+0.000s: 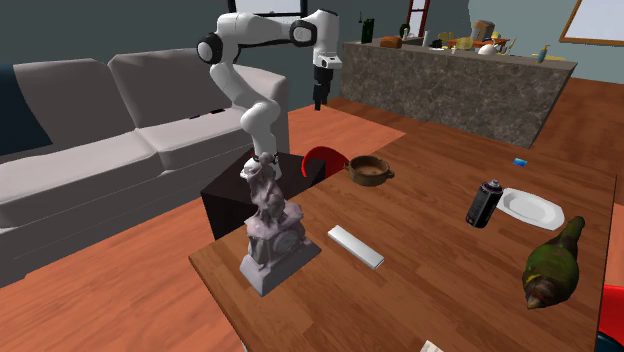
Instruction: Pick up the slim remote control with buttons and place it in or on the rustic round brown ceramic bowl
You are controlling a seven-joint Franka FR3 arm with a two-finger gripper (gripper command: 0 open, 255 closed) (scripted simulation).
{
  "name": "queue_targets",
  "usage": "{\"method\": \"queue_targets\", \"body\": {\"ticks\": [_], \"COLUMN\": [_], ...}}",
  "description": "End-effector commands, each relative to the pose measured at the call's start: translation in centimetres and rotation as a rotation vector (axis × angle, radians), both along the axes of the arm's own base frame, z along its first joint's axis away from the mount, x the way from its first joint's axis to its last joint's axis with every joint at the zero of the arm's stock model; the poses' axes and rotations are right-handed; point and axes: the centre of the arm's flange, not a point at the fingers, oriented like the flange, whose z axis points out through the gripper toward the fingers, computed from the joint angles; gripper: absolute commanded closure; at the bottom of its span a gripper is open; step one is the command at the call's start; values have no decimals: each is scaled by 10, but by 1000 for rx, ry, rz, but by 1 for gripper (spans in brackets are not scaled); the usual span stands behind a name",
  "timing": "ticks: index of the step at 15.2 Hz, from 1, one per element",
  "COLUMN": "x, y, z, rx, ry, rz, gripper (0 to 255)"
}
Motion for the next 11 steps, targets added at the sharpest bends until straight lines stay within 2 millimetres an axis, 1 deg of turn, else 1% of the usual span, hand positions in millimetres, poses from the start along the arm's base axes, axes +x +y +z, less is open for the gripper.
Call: {"method": "queue_targets", "body": {"ticks": [1, 11], "x": [0, 67], "y": [0, -91], "z": [0, -70], "rx": [0, 13], "ry": [0, -11], "rz": [0, -70], "gripper": [0, 0]}}
